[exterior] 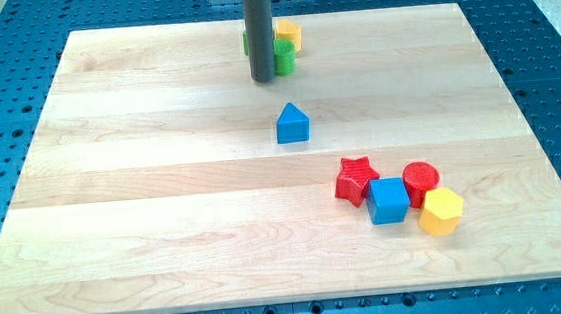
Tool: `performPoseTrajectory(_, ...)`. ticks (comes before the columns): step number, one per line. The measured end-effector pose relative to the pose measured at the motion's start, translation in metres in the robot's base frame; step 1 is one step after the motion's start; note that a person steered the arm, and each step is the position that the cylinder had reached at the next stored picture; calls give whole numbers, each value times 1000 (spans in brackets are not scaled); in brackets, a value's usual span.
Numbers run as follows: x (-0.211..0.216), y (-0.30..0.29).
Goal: Move the hexagon into the green circle
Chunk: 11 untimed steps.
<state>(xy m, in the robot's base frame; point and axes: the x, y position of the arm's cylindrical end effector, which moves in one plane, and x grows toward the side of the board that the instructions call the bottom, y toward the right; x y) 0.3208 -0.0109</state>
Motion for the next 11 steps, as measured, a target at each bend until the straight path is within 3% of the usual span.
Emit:
performPoseTrajectory(3,4,30)
performPoseTrajectory(4,51,129)
performPoseTrajectory(5,127,237)
performPoseTrajectory(6,229,268)
performPoseTrajectory(7,262,222)
performPoseTrajectory(8,259,211)
performPoseTrajectory(10,250,121)
performPoseTrajectory(11,287,118)
